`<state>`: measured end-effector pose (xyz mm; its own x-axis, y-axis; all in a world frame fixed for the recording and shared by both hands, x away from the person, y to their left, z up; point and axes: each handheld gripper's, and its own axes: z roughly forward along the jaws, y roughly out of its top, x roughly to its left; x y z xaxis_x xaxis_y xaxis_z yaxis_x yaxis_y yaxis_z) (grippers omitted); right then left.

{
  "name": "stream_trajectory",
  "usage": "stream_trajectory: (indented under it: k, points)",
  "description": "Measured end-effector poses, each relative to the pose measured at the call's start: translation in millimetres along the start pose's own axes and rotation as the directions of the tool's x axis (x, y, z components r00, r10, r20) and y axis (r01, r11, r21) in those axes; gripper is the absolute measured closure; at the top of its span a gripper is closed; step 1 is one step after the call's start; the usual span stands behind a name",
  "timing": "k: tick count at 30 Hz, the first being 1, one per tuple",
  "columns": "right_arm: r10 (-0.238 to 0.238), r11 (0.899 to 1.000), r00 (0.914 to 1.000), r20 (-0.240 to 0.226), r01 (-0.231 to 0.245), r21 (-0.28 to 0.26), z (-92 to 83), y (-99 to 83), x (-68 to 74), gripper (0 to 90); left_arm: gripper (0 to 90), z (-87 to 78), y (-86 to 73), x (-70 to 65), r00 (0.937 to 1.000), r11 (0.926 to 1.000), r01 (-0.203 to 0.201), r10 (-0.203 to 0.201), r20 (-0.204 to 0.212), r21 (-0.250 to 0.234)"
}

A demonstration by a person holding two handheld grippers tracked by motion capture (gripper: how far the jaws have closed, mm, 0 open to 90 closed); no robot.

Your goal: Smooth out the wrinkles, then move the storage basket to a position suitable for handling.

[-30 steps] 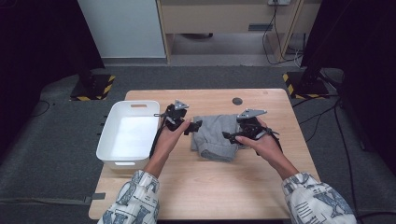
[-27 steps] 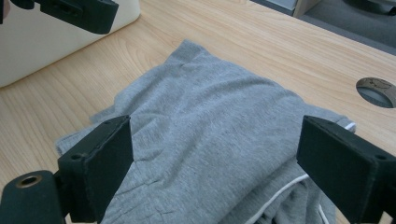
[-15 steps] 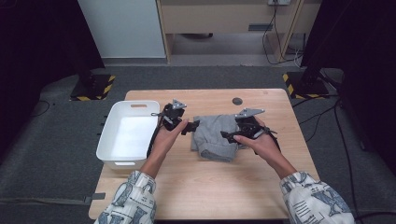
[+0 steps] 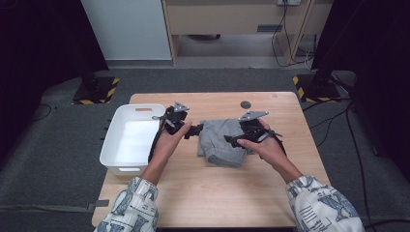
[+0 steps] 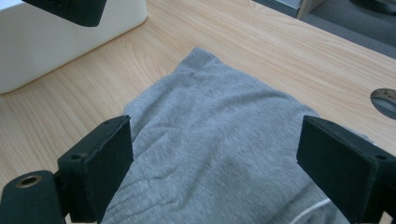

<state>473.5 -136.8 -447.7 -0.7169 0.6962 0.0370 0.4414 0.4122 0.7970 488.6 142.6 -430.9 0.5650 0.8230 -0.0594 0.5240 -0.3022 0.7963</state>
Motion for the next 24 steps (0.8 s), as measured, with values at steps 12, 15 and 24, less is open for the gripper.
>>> stream_trajectory:
  k: [12,15,24]
  points:
    - [-0.003,1.000,1.0000,-0.005,0.003,0.012,3.4,1.4,2.3,10.2,6.6,-4.1,0.2,5.4,0.9999,0.9999,0.005,-0.005,-0.011,0.010]
    - [-0.002,1.000,1.0000,-0.007,0.002,0.014,3.4,2.0,2.7,10.2,6.6,-4.3,0.1,5.3,0.9999,0.9999,0.002,-0.002,-0.010,0.014]
    - [0.003,1.000,0.9999,-0.014,-0.002,0.004,6.5,7.4,6.3,10.2,6.6,-17.3,2.8,10.8,0.9999,1.0000,0.002,-0.002,-0.017,0.009]
